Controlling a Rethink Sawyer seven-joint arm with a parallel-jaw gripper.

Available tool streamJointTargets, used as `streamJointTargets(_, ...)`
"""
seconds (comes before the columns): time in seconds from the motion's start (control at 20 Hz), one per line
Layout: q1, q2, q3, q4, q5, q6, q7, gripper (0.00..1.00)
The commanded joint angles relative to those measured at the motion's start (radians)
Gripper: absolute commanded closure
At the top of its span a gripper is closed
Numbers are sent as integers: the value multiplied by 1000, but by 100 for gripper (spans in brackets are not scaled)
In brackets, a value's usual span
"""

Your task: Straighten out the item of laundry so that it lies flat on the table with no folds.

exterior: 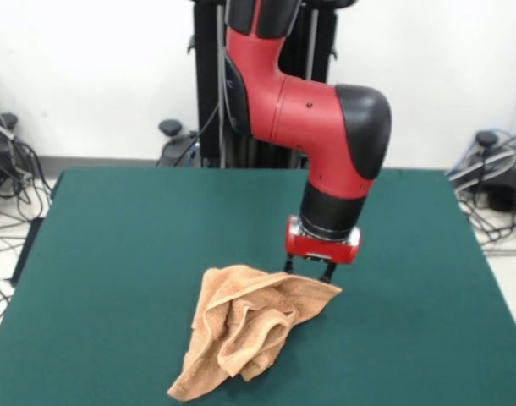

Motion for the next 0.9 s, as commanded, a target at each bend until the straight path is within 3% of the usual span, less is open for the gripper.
streamJointTargets(0.05, 171, 89, -237, -92, 330, 244, 495, 0)
streamJointTargets(0.1, 243, 135, -329, -113, 230, 241, 367, 0)
streamJointTargets(0.15, 316, 239, -455, -219, 169, 303, 266, 0)
streamJointTargets(0.2, 321, 140, -417, -140, 128, 304, 239, 0)
streamJointTargets(0.3, 331, 65, -407, -91, 100, 346, 220, 0)
streamJointTargets(0.4, 310, 171, -396, -137, 133, 234, 247, 0)
streamJointTargets(0.5, 265, 213, -377, -167, 118, 181, 226, 0)
streamJointTargets(0.9, 265, 232, -377, -188, 138, 199, 246, 0)
